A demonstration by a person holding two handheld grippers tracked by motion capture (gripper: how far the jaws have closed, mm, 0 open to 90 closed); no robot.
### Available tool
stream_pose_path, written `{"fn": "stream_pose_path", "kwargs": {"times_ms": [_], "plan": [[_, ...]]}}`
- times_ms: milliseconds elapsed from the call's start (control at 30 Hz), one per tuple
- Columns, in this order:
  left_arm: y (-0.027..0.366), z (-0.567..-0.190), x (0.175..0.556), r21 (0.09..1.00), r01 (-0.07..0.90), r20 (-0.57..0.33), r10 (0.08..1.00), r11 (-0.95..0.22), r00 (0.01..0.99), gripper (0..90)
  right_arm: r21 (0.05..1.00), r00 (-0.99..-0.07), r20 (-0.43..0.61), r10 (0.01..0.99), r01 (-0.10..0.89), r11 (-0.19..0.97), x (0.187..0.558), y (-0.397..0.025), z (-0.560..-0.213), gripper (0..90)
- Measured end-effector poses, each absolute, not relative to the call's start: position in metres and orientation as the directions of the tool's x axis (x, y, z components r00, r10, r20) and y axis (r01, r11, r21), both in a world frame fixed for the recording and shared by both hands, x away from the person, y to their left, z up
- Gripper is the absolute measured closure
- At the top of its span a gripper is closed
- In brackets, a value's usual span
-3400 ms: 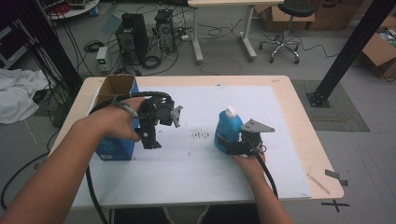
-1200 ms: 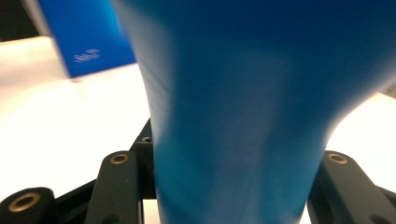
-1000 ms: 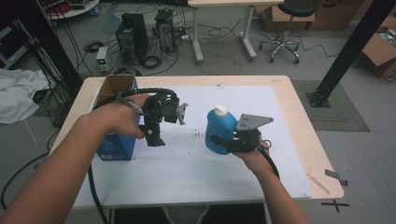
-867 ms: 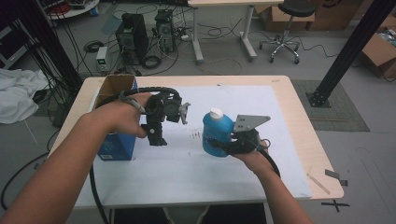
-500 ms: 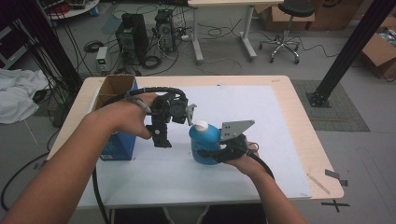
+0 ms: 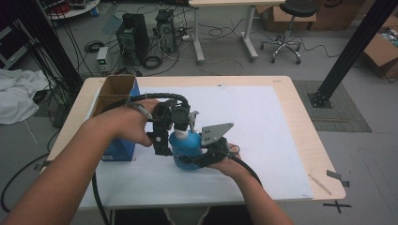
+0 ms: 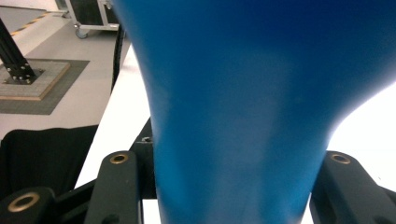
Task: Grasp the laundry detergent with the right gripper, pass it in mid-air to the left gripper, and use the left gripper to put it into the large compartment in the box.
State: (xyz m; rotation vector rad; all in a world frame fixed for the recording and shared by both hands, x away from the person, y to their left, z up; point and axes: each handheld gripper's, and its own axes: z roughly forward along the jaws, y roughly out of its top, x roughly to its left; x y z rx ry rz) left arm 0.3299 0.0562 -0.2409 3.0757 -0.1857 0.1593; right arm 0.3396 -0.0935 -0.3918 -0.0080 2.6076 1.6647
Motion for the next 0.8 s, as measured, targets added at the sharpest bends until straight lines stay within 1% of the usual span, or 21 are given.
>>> {"fn": "stream_pose_path", "kwargs": {"times_ms": [333,400,800], "plan": [[0.055,-0.247,0.325,0.035,-0.111,0.096,-0.107,-0.993,0.99,0.1,0.913,-0.999,-0.049,-0.012,-0.05,0.404,0.34,-0.071,-0.391,47.0],[0.054,-0.247,0.325,0.032,-0.113,0.094,-0.109,-0.993,0.99,0.1,0.915,-0.999,-0.036,-0.016,-0.04,0.402,0.339,-0.068,-0.39,47.0],[0.056,-0.252,0.325,0.017,-0.068,0.096,-0.066,-0.998,0.993,0.3,0.919,-0.998,-0.051,-0.035,-0.061,0.391,0.339,-0.059,-0.387,47.1]]}}
